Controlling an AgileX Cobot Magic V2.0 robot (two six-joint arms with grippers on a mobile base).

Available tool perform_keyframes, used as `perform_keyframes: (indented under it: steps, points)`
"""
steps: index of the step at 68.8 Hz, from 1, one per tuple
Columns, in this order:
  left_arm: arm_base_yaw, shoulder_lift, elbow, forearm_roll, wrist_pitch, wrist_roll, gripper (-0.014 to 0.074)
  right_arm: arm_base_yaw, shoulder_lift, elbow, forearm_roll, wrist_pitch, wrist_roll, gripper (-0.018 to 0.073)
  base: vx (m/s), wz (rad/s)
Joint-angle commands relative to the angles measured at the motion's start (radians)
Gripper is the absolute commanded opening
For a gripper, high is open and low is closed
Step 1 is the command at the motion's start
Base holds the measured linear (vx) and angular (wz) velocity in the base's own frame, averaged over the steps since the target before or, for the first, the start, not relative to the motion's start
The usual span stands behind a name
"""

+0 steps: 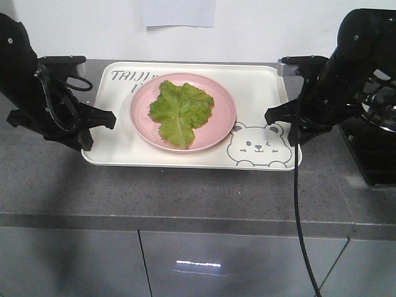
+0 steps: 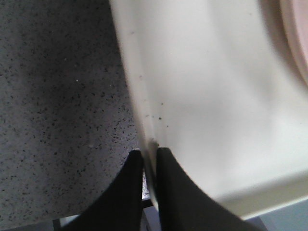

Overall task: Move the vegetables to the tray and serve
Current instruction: 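Carry the tray over the grey counter beside the stove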

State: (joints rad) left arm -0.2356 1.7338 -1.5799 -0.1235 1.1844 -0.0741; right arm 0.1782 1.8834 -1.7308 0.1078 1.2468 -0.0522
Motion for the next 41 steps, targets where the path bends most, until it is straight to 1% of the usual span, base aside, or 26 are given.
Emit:
perform_keyframes:
  steps: [1, 41]
  points:
    - [-0.013, -0.058, -0.038, -0.063, -0.058, 0.026, -0.0006, 0.006, -0.058, -0.027, 0.035, -0.033, -0.046, -0.0004, 0.06, -0.01]
    - [-0.013, -0.058, -0.038, -0.063, -0.058, 0.026, -0.0006, 0.006, -0.058, -0.027, 0.035, -0.033, -0.046, -0.0004, 0.06, -0.01]
